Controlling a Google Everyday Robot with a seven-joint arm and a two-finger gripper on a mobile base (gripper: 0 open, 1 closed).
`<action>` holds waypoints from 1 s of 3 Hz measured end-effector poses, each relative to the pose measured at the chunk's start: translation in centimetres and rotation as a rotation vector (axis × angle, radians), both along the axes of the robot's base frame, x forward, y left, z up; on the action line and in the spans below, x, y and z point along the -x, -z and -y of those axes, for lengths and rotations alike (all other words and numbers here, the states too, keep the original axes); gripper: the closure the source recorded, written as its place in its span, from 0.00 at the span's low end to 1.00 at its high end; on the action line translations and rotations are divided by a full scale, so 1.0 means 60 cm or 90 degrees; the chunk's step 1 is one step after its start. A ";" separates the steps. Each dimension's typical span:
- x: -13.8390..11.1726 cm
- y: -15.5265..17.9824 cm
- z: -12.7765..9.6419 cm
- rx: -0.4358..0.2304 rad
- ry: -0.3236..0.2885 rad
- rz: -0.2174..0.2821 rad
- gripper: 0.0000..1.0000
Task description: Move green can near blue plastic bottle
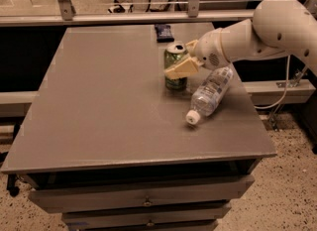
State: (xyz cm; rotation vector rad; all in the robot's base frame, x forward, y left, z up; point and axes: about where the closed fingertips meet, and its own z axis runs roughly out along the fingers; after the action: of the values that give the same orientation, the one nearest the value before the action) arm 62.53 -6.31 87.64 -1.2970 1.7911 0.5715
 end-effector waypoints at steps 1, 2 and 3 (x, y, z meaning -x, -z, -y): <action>0.006 0.004 0.014 0.011 0.005 -0.009 0.59; 0.007 0.004 0.018 0.015 0.007 -0.010 0.36; 0.007 0.003 0.018 0.015 0.007 -0.010 0.13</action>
Offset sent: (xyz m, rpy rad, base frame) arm -0.0092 -0.0358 0.0028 -0.0705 0.0211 -0.0389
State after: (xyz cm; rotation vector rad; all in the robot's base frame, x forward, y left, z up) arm 62.09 -7.39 87.46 -1.3014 1.8213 0.5572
